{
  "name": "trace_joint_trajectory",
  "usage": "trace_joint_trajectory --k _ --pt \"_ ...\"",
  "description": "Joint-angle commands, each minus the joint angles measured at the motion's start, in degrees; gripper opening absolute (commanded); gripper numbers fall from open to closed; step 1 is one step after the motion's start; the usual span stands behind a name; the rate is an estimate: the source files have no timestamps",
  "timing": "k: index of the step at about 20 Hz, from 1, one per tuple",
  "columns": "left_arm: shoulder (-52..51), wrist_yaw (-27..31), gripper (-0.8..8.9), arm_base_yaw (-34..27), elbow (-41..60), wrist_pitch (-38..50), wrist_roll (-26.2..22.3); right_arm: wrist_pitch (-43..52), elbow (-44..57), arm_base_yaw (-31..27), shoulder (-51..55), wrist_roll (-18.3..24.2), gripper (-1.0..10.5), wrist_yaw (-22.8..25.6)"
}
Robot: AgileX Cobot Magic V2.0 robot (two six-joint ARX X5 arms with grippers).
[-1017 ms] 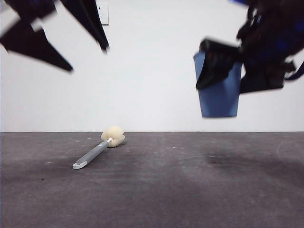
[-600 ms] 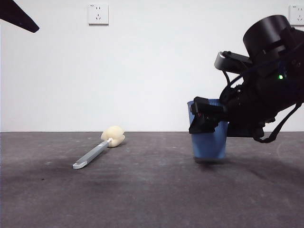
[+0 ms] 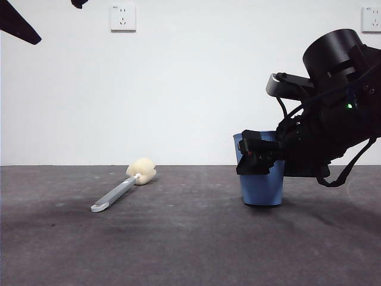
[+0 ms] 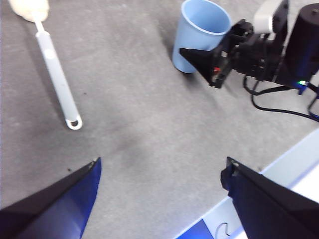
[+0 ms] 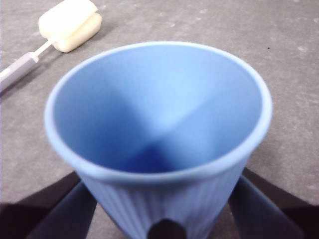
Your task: Pick up the cup brush,pick up the cup,insert the brush into the cup,clean the cup,put the cup brush back,put the cup back to the fixed position on the table
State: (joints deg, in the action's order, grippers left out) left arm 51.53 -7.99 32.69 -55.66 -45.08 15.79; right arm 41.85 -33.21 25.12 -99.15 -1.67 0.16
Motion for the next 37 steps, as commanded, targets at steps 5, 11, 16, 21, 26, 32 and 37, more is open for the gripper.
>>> trace_joint_trajectory --k 5,11,16,21,26,32,37 --pt "0.0 0.5 4.09 0.1 0.4 -0.7 -1.0 -4.0 0.4 0.1 0.3 0.3 5.2 0.1" --pt "0.0 0.5 4.09 0.1 0.4 -1.6 -1.0 -6.4 0.4 0.1 3.9 0.8 5.7 0.1" --pt "0.0 0.5 4.09 0.1 0.4 -1.5 -1.0 -17.7 0.4 0.1 14.0 1.3 5.7 0.1" --pt "0.0 0.6 4.09 0.1 0.4 -1.2 -1.1 -40.9 0.4 1.8 31.4 -6.3 5.7 -0.4" --pt "0.0 0.4 4.04 0.1 0.4 -1.3 -2.4 -57.8 0.3 5.1 50.7 -11.3 4.7 -4.7" --pt "0.0 0.4 -0.08 0.1 0.4 -1.4 -3.9 -71.2 0.3 6.2 64.0 -14.3 -0.1 -8.0" --pt "0.0 0.5 -0.04 0.1 0.4 -1.4 -3.9 -75.6 0.3 6.2 64.8 -14.5 0.0 -7.8"
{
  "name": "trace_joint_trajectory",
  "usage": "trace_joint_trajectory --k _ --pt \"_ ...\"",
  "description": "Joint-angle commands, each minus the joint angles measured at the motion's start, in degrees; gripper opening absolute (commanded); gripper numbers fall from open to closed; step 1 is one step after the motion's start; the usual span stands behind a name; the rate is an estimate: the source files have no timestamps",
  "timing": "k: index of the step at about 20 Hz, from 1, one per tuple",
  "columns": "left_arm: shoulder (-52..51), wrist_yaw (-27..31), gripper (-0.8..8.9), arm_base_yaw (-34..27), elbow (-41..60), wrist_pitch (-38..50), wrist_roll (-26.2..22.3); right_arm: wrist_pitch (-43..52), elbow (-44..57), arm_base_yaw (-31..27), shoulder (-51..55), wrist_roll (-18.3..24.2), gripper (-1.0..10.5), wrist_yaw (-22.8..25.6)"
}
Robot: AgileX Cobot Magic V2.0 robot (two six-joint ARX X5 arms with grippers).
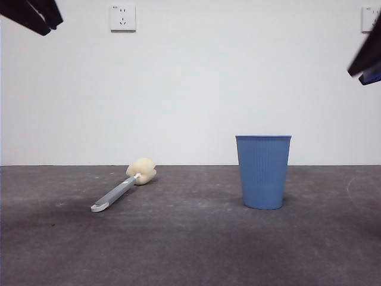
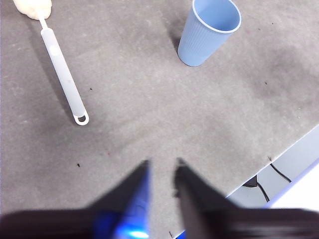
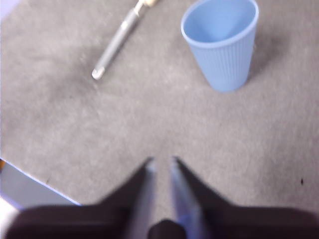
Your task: Pick up the cup brush,pick up the cup,insert the brush into the cup,clean the cup,put the cup brush back,put the cup back to the fixed position on the table
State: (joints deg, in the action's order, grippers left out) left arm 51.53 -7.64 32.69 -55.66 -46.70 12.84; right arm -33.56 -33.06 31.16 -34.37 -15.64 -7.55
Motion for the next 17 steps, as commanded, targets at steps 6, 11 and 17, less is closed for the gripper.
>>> trace_joint_trajectory --k 6,11,17 --pt "0.0 0.1 -0.04 0.1 0.4 0.0 -0.9 -0.9 0.2 0.1 0.0 -0.3 0.0 0.5" --pt "0.0 0.1 -0.03 0.1 0.4 0.2 -0.9 -0.9 0.2 0.1 0.0 -0.3 0.0 0.5" --pt "-5.6 7.4 -0.03 -4.6 0.4 2.4 -2.0 -0.9 0.2 0.1 0.0 -0.3 0.0 0.5"
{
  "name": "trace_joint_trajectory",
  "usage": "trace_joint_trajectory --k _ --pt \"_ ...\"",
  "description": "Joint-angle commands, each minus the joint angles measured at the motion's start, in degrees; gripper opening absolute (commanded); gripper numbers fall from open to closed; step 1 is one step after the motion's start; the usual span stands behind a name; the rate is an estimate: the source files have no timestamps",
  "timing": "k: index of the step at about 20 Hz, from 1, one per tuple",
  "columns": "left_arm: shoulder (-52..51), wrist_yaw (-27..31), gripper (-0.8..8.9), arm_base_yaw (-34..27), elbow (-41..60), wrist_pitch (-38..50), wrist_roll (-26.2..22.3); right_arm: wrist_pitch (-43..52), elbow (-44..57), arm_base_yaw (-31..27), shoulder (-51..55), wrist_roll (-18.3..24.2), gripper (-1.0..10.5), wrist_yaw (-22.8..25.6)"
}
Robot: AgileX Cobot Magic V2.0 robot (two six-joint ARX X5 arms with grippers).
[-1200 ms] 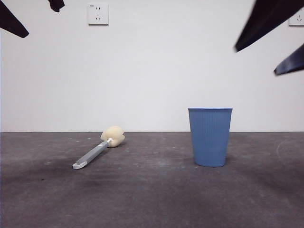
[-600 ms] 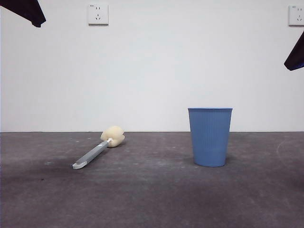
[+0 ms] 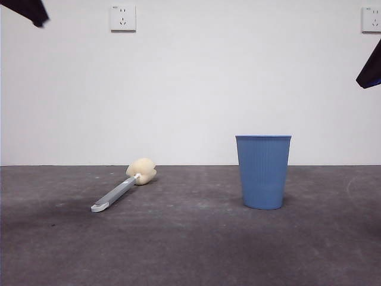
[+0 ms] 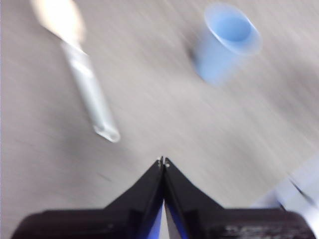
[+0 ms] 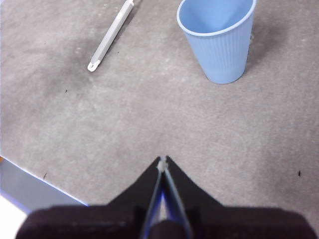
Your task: Pick up the cup brush,pick up the cup,insert the brush into the cup,clean the cup,put the cup brush back,put the cup back to the fixed position on the table
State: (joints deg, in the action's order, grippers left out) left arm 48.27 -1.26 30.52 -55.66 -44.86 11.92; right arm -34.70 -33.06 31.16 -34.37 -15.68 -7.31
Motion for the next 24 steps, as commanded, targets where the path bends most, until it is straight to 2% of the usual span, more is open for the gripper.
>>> trace_joint_trajectory --k 1,4,7,9,11,18,24 --pt "-4.0 1.0 -0.03 -4.7 0.5 0.6 -1.6 0.3 0.2 0.1 0.0 -0.3 0.0 0.2" --pt "-11.8 1.2 -0.03 -14.3 2.3 6.1 -5.6 0.3 0.2 0.1 0.0 -0.3 0.0 0.2" --pt "-21.1 1.2 -0.03 -22.2 10.4 22.1 -11.4 0.3 0.2 0.1 0.0 -0.3 0.0 0.2" --pt "-26.6 1.2 -0.04 -25.3 18.1 32.5 -14.1 0.3 0.2 0.1 0.0 -0.3 0.0 0.2" --pt "-31.3 1.2 -0.03 -27.1 26.2 39.1 -15.9 0.2 0.2 0.1 0.0 -0.3 0.0 0.2" --pt "-42.3 1.2 -0.03 -31.1 46.3 41.7 -16.2 0.2 0.2 0.1 0.0 -0.3 0.0 0.2" --pt "-47.9 1.2 -0.04 -32.7 54.1 41.8 -15.5 0.2 0.2 0.1 0.0 -0.3 0.0 0.2"
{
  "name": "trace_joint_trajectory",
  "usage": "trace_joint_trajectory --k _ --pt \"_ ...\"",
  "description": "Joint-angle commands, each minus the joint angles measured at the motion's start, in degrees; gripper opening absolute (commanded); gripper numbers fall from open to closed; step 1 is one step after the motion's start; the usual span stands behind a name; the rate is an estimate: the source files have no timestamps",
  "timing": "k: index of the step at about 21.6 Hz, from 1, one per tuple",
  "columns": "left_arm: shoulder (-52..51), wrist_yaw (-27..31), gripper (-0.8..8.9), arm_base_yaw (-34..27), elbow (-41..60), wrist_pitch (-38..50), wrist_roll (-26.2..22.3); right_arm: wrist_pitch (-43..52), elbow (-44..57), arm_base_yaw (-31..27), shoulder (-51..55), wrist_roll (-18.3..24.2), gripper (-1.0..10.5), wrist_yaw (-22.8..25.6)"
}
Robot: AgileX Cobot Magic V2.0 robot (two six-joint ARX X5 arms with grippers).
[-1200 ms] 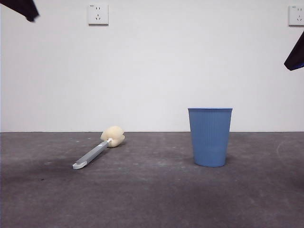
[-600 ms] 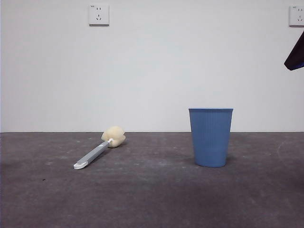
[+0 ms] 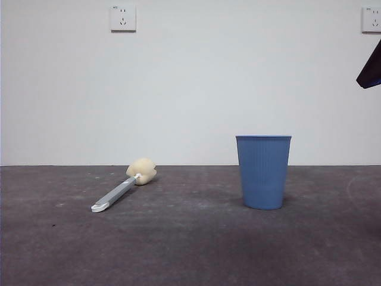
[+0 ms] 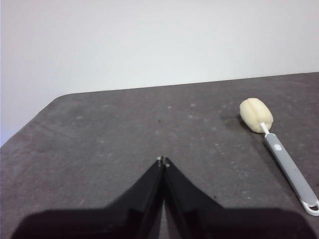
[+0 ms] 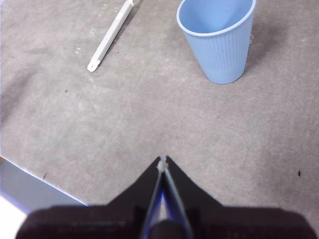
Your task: Pick up the cup brush,pick up the cup,insert the brush into the cup,clean the cup,put the cup brush back,put the cup back to the fixed position on the table
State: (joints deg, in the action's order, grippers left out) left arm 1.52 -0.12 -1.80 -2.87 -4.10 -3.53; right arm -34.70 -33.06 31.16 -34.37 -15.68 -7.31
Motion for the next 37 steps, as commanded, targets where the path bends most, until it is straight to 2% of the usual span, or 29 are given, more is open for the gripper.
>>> trace_joint_trajectory --k 1,7,9,24,25,26,28,32,37 --pt "-1.4 0.1 -0.03 -0.6 2.0 1.0 0.8 0.2 0.2 0.1 0.0 -0.3 0.0 0.2" --pt "-1.4 -0.3 -0.03 -1.0 2.6 -6.8 2.9 0.2 0.2 0.1 0.0 -0.3 0.0 0.2" --pt "-1.2 -0.2 -0.03 -0.9 2.6 -6.5 4.9 0.3 0.2 0.1 0.0 -0.3 0.0 0.2" --pt "-1.2 -0.2 -0.03 -0.9 2.6 -6.5 4.9 0.1 0.2 0.2 0.1 -0.3 0.0 0.2" --pt "-1.2 -0.2 -0.03 -0.9 2.6 -6.5 4.9 0.1 0.2 0.0 0.7 0.7 0.0 0.5" --pt "-1.2 -0.2 -0.03 -0.9 2.6 -6.5 4.9 0.2 0.2 -0.7 1.6 4.9 0.0 3.4" --pt "-1.2 -0.2 -0.03 -0.9 2.6 -6.5 4.9 1.6 0.3 -3.9 3.3 6.9 0.0 7.9" --pt "-1.2 -0.2 -0.03 -0.9 2.6 -6.5 4.9 12.2 5.1 -16.6 9.2 7.2 0.0 7.2" --pt "-1.2 0.0 -0.03 -0.9 2.6 -6.5 4.9 22.0 19.3 -27.4 21.0 7.6 0.0 7.3"
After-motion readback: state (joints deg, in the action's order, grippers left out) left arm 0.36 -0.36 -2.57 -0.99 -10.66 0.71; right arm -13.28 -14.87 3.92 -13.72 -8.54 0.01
